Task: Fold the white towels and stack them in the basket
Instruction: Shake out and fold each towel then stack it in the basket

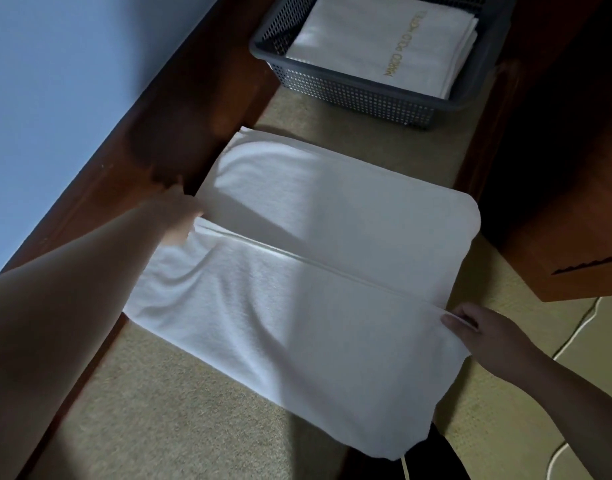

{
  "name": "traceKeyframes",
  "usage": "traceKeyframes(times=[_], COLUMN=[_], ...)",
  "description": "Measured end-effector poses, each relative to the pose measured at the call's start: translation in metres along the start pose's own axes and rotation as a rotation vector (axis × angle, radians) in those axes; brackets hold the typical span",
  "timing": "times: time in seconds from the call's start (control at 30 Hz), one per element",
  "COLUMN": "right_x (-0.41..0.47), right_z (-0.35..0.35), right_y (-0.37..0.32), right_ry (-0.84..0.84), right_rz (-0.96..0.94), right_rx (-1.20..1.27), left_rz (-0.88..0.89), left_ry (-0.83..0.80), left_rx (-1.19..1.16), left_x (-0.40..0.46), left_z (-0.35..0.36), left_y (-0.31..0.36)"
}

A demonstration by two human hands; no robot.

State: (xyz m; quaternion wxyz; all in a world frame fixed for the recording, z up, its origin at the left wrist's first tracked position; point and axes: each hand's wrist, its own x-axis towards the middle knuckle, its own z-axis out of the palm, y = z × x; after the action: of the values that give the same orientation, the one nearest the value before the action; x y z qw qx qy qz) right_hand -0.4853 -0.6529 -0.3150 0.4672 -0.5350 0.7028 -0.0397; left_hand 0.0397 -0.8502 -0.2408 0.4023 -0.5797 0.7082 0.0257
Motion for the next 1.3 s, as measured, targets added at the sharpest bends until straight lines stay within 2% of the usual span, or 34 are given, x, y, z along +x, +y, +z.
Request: traceKeyframes(times=[0.1,0.2,0.47,0.73,0.87,1.17,1.3], right_x=[-0.003,-0.003,-0.002,0.001,0.001,0.004,0.002], right_z=[-0.001,0.0,-0.007,-0.015,-0.016,-0.008,-0.005], right_y=[0.002,0.003,0.006,0.013,0.015,0.017,0.016], right_ry=[0.051,0.077,0.081,0.082,0.037,0.023,0.018], right_rz=[-0.018,-0.036,-0.074,-0.102,-0.087,-0.026,0.005], right_rx=[-0.003,-0.019,0.009,-0.02,-0.016,-0.026,-0.023], left_rz=[-0.009,-0.05,-0.168,-0.233,-0.273,-0.322,-0.311], left_ry=[0.158,0.258,0.201,0.21,0.197,0.252,0.35], left_rx=[0.16,0.177,0.148,0.092,0.059,0.005,-0.066], left_x=[0.005,0.004,0.002,0.008,0.007,0.008,0.002], left_z=[0.003,0.001,0.011,0.003,0.001,0.009,0.004], left_y=[-0.008,-0.008,0.006,0.004,0.005,0.017,0.033])
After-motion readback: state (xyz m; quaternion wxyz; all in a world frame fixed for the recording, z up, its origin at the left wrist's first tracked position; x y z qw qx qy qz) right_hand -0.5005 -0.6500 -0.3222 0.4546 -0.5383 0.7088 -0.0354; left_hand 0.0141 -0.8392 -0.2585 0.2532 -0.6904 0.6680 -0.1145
